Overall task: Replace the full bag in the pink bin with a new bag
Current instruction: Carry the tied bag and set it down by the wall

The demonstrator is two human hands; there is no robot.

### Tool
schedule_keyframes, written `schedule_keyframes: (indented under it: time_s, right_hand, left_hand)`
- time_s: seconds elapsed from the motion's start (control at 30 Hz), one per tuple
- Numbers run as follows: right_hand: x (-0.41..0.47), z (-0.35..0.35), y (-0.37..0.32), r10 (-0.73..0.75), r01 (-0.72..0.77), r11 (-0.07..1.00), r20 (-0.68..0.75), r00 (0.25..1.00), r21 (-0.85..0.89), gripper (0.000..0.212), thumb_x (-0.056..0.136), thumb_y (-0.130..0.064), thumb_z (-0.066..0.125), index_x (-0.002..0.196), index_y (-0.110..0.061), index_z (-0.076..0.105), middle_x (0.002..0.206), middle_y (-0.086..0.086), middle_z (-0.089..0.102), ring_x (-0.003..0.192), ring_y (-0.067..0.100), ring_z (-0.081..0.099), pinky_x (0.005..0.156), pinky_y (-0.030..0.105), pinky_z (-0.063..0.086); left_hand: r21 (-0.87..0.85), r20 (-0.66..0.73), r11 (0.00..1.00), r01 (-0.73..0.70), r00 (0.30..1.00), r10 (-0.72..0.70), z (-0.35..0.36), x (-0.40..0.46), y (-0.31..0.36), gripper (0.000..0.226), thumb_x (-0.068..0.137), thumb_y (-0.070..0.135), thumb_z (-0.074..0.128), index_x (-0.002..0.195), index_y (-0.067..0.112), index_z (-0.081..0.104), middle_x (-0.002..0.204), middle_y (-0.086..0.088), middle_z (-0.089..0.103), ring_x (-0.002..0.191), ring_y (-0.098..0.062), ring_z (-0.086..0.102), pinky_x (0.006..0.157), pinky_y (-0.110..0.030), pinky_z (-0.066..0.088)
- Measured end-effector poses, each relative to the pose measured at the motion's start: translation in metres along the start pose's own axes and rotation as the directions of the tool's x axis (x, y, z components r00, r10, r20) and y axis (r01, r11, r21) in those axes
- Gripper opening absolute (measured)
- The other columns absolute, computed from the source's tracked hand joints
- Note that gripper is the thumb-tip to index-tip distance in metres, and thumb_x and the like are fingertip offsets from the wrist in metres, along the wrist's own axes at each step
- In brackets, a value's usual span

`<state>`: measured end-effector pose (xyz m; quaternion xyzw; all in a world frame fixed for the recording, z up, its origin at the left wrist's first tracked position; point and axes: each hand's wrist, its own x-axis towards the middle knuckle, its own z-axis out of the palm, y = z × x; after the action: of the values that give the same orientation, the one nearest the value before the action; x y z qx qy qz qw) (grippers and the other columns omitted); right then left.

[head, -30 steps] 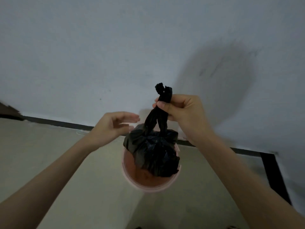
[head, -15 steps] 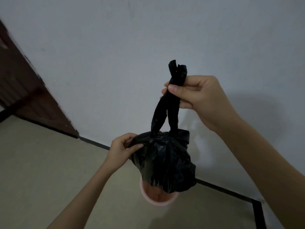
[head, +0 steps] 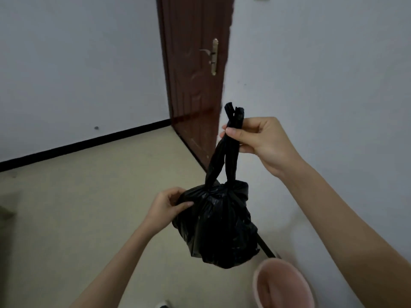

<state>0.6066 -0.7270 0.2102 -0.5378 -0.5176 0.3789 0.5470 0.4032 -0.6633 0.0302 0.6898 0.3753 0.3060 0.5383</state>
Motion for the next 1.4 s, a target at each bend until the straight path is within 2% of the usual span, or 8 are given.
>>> schedule_keyframes:
  time_s: [0.17,0.3,0.43,0.57,0.87,1.0,1.17,1.4]
  right_hand:
    - [0.084,0.105,0.016,-0.009,0.007,1.000,0.174,0.985,0.011,0.010,0.082,-0.009,0.064,0.078,-0.015,0.071,0.075,-0.003,0.073,0.080,0.015,0.070,0.067,0.022,0.057]
    - [0.154,0.184,0.028,0.017,-0.027,0.999,0.229,0.973,0.037,0.008,0.081,-0.010,0.064,0.080,-0.014,0.071,0.072,-0.005,0.074,0.078,0.010,0.070,0.064,0.019,0.055]
    - [0.229,0.260,0.038,0.042,-0.059,0.997,0.287,0.957,0.050,0.008,0.082,-0.010,0.064,0.088,-0.010,0.070,0.077,-0.005,0.073,0.079,0.008,0.069,0.067,0.019,0.054]
    - [0.310,0.328,0.044,0.037,-0.051,0.998,0.365,0.930,0.027,0.008,0.082,-0.011,0.065,0.088,-0.010,0.070,0.077,-0.005,0.073,0.080,0.008,0.069,0.070,0.020,0.056]
    - [0.507,0.474,0.070,-0.024,-0.001,0.999,0.584,0.812,0.043,0.010,0.082,-0.004,0.064,0.085,-0.011,0.070,0.067,-0.009,0.072,0.073,0.005,0.070,0.066,0.017,0.055]
    - [0.589,0.536,0.076,-0.020,0.013,1.000,0.667,0.744,0.016,0.012,0.082,-0.005,0.064,0.082,-0.015,0.069,0.065,-0.011,0.072,0.073,0.005,0.070,0.067,0.018,0.056]
    - [0.675,0.619,0.096,0.005,-0.001,1.000,0.704,0.710,-0.006,0.011,0.082,-0.006,0.064,0.083,-0.016,0.070,0.069,-0.009,0.073,0.077,0.009,0.071,0.076,0.023,0.057]
    - [0.788,0.728,0.149,0.119,-0.112,0.992,0.617,0.778,-0.051,0.012,0.083,-0.006,0.062,0.090,-0.012,0.070,0.086,0.002,0.072,0.086,0.012,0.070,0.085,0.026,0.054]
  left_hand:
    - [0.068,-0.264,0.997,0.024,0.965,-0.005,-0.110,0.006,-0.038,0.023,0.074,0.002,0.070,0.078,0.024,0.065,0.084,0.001,0.068,0.081,-0.004,0.060,0.067,-0.011,0.050]
    - [0.094,-0.347,0.992,0.089,0.936,-0.051,-0.201,0.024,-0.066,0.028,0.073,0.003,0.071,0.077,0.030,0.064,0.074,0.011,0.070,0.078,0.002,0.061,0.066,-0.009,0.048]
    - [0.133,-0.456,0.985,0.107,0.890,-0.035,-0.281,0.052,-0.088,0.039,0.075,0.001,0.067,0.090,0.035,0.054,0.086,0.006,0.065,0.085,0.001,0.060,0.074,-0.014,0.051]
    - [0.124,-0.552,0.982,0.142,0.832,-0.050,-0.349,0.087,-0.110,0.030,0.077,0.000,0.065,0.081,0.028,0.053,0.086,0.004,0.062,0.084,-0.001,0.058,0.075,-0.026,0.053]
    - [0.030,-0.706,0.973,0.229,0.694,-0.141,-0.507,0.202,-0.175,0.027,0.077,0.001,0.066,0.078,0.025,0.054,0.082,0.001,0.061,0.078,-0.002,0.057,0.074,-0.020,0.052]
    - [0.031,-0.732,0.957,0.290,0.658,-0.175,-0.579,0.248,-0.194,0.030,0.075,0.001,0.067,0.076,0.027,0.052,0.080,0.000,0.061,0.080,-0.013,0.059,0.074,-0.024,0.051]
    - [0.026,-0.732,0.939,0.344,0.646,-0.217,-0.669,0.297,-0.228,0.030,0.074,0.000,0.068,0.074,0.025,0.051,0.080,-0.004,0.062,0.080,-0.019,0.061,0.066,-0.011,0.048]
    - [0.056,-0.604,0.908,0.416,0.738,-0.301,-0.813,0.373,-0.290,0.014,0.078,0.006,0.066,0.080,0.013,0.054,0.076,0.002,0.062,0.066,-0.004,0.060,0.050,-0.017,0.048]
